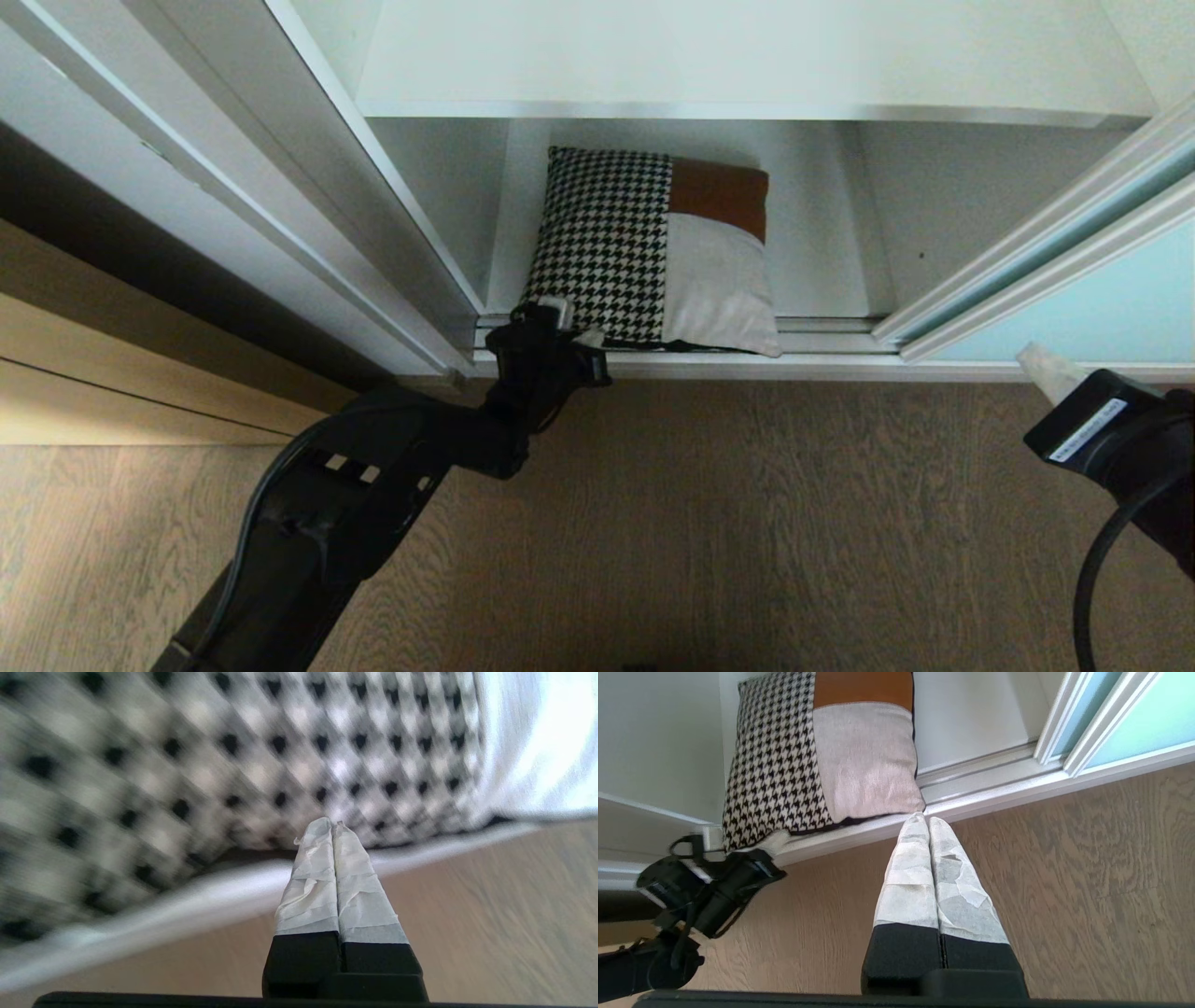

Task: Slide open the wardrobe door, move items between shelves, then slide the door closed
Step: Place the pillow on the lower shelf

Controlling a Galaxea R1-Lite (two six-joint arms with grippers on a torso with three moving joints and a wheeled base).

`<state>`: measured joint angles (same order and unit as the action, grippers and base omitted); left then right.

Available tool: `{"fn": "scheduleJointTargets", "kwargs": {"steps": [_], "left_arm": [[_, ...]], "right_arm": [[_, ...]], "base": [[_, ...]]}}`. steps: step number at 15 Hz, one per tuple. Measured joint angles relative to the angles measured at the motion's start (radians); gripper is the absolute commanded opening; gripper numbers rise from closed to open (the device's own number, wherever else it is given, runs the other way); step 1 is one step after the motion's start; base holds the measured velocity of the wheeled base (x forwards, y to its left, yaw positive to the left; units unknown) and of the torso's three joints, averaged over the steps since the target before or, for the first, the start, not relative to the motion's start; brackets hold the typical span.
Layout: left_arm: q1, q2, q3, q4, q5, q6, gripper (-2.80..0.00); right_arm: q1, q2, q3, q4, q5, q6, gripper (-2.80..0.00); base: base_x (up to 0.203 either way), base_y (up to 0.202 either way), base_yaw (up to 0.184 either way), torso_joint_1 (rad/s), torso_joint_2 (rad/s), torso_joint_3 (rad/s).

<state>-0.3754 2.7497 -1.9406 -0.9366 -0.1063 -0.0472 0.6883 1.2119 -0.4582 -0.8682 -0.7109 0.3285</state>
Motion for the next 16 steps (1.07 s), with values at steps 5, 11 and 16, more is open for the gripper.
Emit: {"fn": "scheduleJointTargets", "kwargs": {"steps": [5,11,16], "left_arm": [[0.026,0.002,0.000,-0.135,0.001,0.046,-2.80],[0.029,0.056,0.001,-0.086,-0.006,0.066,-2.80],[0.031,0.034,0.003,-0.045,0.039,0.010,-2.80]], "right_arm": [[0.002,-0.027,0.009,-0.003,0.004,-0.004,-2.80],[-0.011,-0.058,0.028,-0.001,0.012,-0.002,-2.80],[-0.018,-0.095,0.029,-0.002,0.036,-0.006,-2.80]], "base": [[0.000,0.000,0.000,0.000,0.00,0.000],[0.000,0.000,0.000,0.000,0.00,0.000],[0.000,0.000,0.000,0.000,0.00,0.000]]}}
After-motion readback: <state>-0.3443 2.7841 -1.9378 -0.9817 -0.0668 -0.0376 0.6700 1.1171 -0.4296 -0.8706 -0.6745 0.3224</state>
